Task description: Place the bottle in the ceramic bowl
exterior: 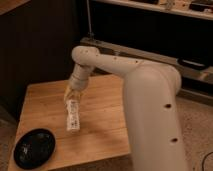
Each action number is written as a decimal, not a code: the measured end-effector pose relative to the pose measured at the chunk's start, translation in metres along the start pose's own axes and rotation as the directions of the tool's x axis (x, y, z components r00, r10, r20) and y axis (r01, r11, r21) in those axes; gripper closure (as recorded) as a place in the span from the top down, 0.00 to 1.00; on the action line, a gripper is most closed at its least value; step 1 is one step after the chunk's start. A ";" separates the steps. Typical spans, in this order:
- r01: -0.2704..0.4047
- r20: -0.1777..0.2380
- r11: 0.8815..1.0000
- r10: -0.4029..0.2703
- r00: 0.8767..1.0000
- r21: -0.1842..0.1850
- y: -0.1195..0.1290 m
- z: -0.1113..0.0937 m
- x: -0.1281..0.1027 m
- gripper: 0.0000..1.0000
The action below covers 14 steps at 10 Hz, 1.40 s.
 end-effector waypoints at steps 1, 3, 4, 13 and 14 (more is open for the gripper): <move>0.055 -0.021 0.998 -0.055 0.998 0.011 0.023 0.008 -0.004 0.00; 0.157 -0.042 0.988 -0.157 0.987 0.000 0.057 0.022 -0.007 0.00; 0.218 -0.031 0.975 -0.219 0.975 -0.047 0.076 0.027 -0.007 0.00; 0.357 0.092 0.890 -0.345 0.934 -0.284 0.097 0.040 0.000 0.00; 0.362 0.076 0.889 -0.355 0.932 -0.279 0.101 0.043 0.000 0.00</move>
